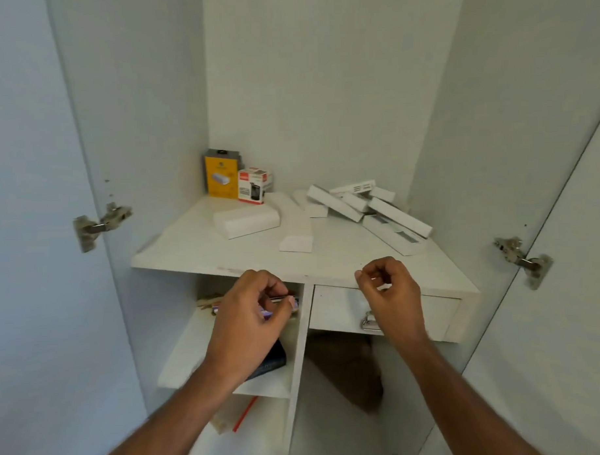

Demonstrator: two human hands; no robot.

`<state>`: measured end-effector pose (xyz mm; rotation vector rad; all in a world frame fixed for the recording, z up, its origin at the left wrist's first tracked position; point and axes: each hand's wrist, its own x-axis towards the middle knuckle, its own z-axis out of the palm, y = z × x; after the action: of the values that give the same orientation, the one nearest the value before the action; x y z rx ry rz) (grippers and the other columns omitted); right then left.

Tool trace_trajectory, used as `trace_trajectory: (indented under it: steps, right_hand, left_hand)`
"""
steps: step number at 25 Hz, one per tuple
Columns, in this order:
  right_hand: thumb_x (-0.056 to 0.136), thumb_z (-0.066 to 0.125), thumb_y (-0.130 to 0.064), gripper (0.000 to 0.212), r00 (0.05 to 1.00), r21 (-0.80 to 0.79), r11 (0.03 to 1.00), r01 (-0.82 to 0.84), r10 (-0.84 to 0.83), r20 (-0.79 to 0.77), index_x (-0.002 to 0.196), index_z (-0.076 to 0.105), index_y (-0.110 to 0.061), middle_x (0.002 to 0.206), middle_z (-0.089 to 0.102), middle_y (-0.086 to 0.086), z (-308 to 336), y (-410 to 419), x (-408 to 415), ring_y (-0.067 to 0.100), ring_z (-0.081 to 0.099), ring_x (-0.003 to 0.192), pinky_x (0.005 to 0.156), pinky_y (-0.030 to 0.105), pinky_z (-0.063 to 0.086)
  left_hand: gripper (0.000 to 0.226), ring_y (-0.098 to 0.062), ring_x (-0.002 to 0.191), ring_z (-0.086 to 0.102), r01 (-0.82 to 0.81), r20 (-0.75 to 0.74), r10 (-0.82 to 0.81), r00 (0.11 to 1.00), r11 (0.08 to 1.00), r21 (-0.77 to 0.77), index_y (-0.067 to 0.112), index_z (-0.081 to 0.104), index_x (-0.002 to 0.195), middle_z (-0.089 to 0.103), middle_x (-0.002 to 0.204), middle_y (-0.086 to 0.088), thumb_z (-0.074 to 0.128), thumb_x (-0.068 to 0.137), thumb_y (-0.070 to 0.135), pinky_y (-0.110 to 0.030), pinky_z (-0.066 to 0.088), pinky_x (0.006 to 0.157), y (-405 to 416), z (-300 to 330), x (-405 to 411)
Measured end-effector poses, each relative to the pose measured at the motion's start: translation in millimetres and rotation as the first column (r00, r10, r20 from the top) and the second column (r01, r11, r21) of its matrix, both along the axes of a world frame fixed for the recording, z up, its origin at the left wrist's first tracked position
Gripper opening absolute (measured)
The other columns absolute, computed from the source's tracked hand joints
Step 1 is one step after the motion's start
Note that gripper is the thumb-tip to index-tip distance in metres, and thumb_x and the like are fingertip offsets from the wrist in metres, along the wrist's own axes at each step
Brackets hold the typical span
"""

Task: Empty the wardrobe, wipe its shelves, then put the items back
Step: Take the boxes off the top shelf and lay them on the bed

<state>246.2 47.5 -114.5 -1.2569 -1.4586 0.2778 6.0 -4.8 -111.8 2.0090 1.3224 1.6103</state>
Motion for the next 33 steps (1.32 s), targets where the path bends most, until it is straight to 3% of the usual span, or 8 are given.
trace_trajectory:
  steps: [3, 7, 12, 17, 22, 27, 31, 33]
  right_hand:
    - [0.091, 0.071, -0.03, 0.025, 0.987, -0.06, 0.988, 0.144, -0.139, 0.074, 0.114, 0.062, -0.024, 0.117, 0.057, -0.003, -1, 52, 47, 0.013, 0.058, 0.105, 0.074, 0.025, 0.057]
    - [0.086, 0.074, -0.038, 0.055, 0.92, -0.226, 0.902, 0.368, -0.318, 0.228, 0.133, 0.053, -0.018, 0.137, 0.048, 0.014, 0, 132, 115, 0.035, 0.045, 0.127, 0.106, 0.043, 0.039]
    - [0.075, 0.078, -0.056, 0.082, 0.918, -0.459, 0.806, 0.374, -0.253, 0.304, 0.14, 0.043, -0.021, 0.136, 0.051, 0.016, -2, 203, 164, 0.037, 0.05, 0.124, 0.106, 0.047, 0.043]
    - [0.072, 0.078, -0.057, 0.07, 0.921, -0.459, 0.813, 0.358, -0.228, 0.315, 0.125, 0.049, -0.022, 0.127, 0.06, 0.011, -4, 226, 168, 0.032, 0.055, 0.115, 0.096, 0.042, 0.048]
    - [0.077, 0.077, -0.055, 0.058, 0.991, -0.464, 0.879, 0.108, -0.06, 0.117, 0.121, 0.049, -0.03, 0.105, 0.058, -0.003, 7, 182, 125, 0.012, 0.058, 0.089, 0.068, 0.022, 0.043]
    - [0.067, 0.066, -0.077, 0.074, 0.972, -0.528, 0.837, -0.142, 0.218, 0.085, 0.127, 0.05, -0.038, 0.119, 0.063, -0.007, 28, 171, 123, 0.007, 0.064, 0.1, 0.078, 0.021, 0.051]
    - [0.09, 0.06, -0.058, 0.056, 0.941, -0.321, 0.901, 0.291, -0.209, 0.265, 0.13, 0.058, -0.02, 0.129, 0.062, 0.008, 52, 240, 189, 0.026, 0.059, 0.115, 0.091, 0.034, 0.044]
    - [0.096, 0.059, -0.046, 0.053, 0.907, -0.42, 0.838, 0.349, -0.189, 0.376, 0.137, 0.052, -0.014, 0.135, 0.058, 0.016, 48, 278, 208, 0.033, 0.055, 0.12, 0.091, 0.034, 0.042]
  left_hand:
    - [0.021, -0.014, 0.075, 0.062, 0.042, -0.036, -0.042, 0.998, 0.999, -0.024, 0.029, 0.06, 0.084, 0.059, 0.086, 0.014, 0.078, 0.084, 0.017, -0.016, 0.047, 0.062, 40, 1, 21]
    - [0.018, -0.011, 0.076, 0.063, 0.078, -0.058, -0.084, 0.995, 0.992, -0.099, 0.031, 0.061, 0.088, 0.062, 0.094, 0.014, 0.077, 0.085, 0.024, -0.02, 0.05, 0.062, 104, 5, 55]
    - [0.016, -0.011, 0.073, 0.063, 0.122, 0.038, -0.116, 0.992, 0.948, -0.294, 0.026, 0.065, 0.095, 0.066, 0.092, 0.009, 0.077, 0.085, 0.027, -0.013, 0.046, 0.059, 179, 17, 105]
    - [0.028, -0.024, 0.081, 0.074, 0.301, 0.343, -0.105, 0.933, 0.749, -0.59, 0.013, 0.064, 0.111, 0.07, 0.098, -0.01, 0.076, 0.088, 0.024, -0.031, 0.059, 0.069, 232, 15, 152]
    - [0.047, -0.033, 0.094, 0.074, 0.603, 0.698, 0.054, 0.714, 0.457, -0.653, 0.002, 0.062, 0.115, 0.069, 0.112, -0.021, 0.077, 0.086, 0.035, -0.041, 0.062, 0.083, 250, 16, 183]
    - [0.038, -0.031, 0.097, 0.072, 0.583, 0.755, 0.152, 0.638, 0.544, -0.603, 0.01, 0.061, 0.124, 0.074, 0.108, -0.013, 0.073, 0.088, 0.015, -0.039, 0.061, 0.064, 254, 10, 199]
    - [0.031, -0.023, 0.09, 0.071, 0.61, 0.773, 0.139, 0.619, 0.533, -0.586, 0.012, 0.063, 0.12, 0.076, 0.1, -0.007, 0.068, 0.089, 0.009, -0.035, 0.06, 0.064, 248, 10, 182]
    - [0.032, -0.024, 0.09, 0.072, 0.613, 0.754, 0.086, 0.651, 0.526, -0.59, 0.011, 0.065, 0.121, 0.078, 0.101, -0.007, 0.067, 0.089, 0.008, -0.036, 0.061, 0.07, 241, 10, 172]
